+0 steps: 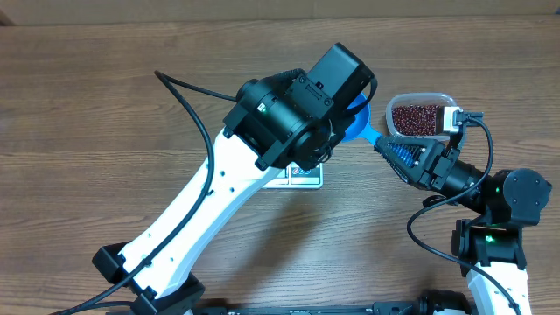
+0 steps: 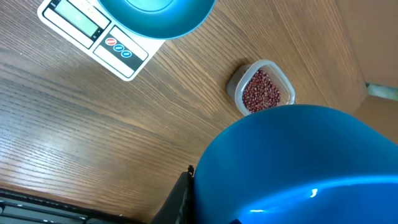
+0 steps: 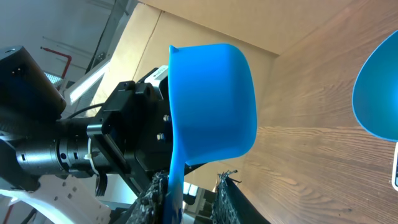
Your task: Scoop item into bowl and weigh 150g on scale
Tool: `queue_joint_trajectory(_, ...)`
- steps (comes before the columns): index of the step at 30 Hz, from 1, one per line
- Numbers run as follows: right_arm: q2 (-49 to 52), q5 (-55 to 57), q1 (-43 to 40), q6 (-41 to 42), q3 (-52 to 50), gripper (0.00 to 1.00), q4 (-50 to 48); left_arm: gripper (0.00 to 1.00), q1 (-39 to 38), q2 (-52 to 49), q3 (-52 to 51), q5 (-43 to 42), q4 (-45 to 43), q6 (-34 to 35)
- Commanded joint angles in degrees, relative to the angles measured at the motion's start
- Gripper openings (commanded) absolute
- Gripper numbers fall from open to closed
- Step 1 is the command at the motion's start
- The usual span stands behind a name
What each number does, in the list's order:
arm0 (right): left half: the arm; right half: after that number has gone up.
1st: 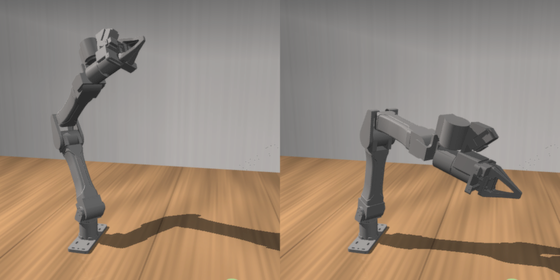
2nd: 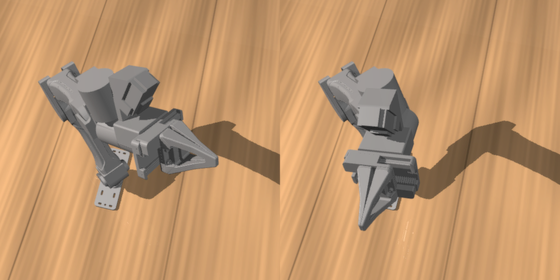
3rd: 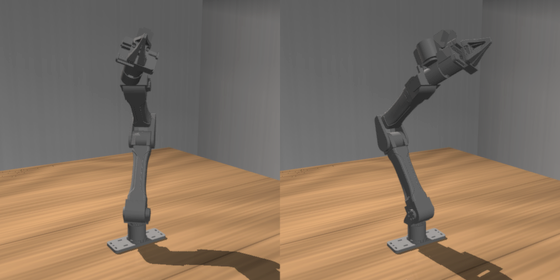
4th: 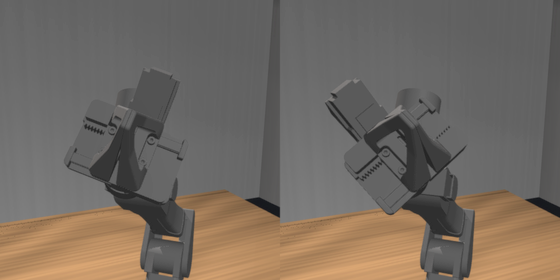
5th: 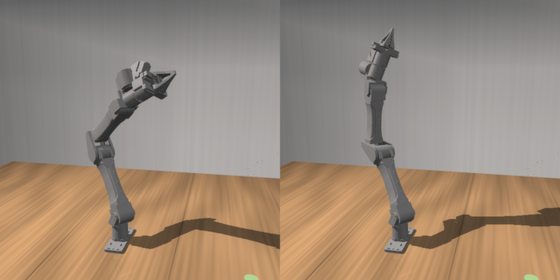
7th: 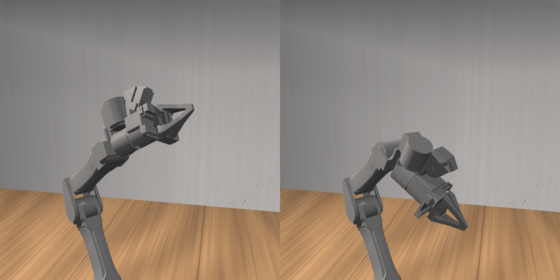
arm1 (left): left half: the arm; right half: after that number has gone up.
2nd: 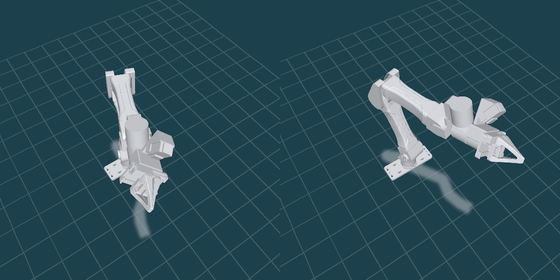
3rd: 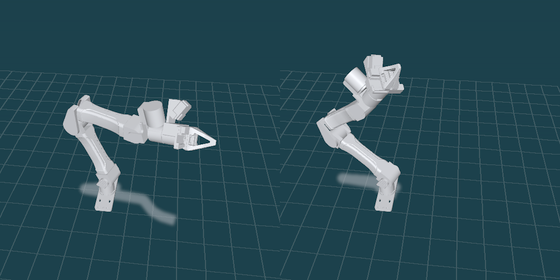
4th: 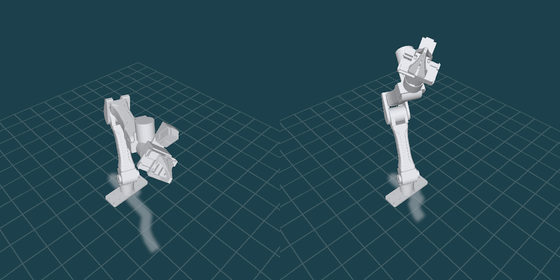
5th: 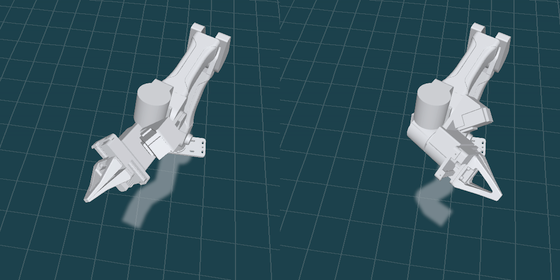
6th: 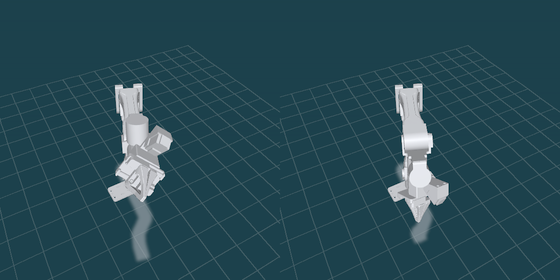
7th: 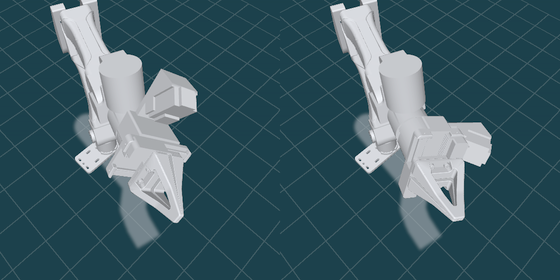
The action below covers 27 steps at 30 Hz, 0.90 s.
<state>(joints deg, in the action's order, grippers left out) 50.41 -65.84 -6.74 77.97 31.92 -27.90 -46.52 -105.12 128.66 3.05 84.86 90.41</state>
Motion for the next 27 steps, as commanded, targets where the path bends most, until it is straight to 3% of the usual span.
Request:
queue_joint_trajectory(1,-0.5,-0.7,-0.1,0.0,1.4,0.2,-0.3,0.04,-0.4,0.4,0.5,0.3,0.0,0.0)
queue_joint_trajectory(9,-0.5,-0.9,-0.1,0.0,1.4,0.04,-0.3,0.04,-0.4,0.4,0.5,0.3,0.0,0.0)
queue_joint_trajectory(16,-0.5,-0.9,-0.1,0.1,1.4,0.04,-0.3,0.06,-0.4,0.3,0.5,0.3,0.0,0.0)
queue_joint_trajectory(18,-0.5,-0.9,-0.1,0.2,1.4,0.04,-0.3,0.23,-0.4,0.3,0.5,0.3,0.0,0.0)
queue_joint_trajectory(22,-0.5,-0.9,-0.1,0.2,1.4,0.04,-0.3,0.99,-0.4,0.3,0.5,0.3,0.0,0.0)
queue_joint_trajectory(27,-0.5,-0.9,-0.1,0.2,1.4,0.04,-0.3,1.0,-0.3,0.3,0.5,0.5,-0.2,0.0)
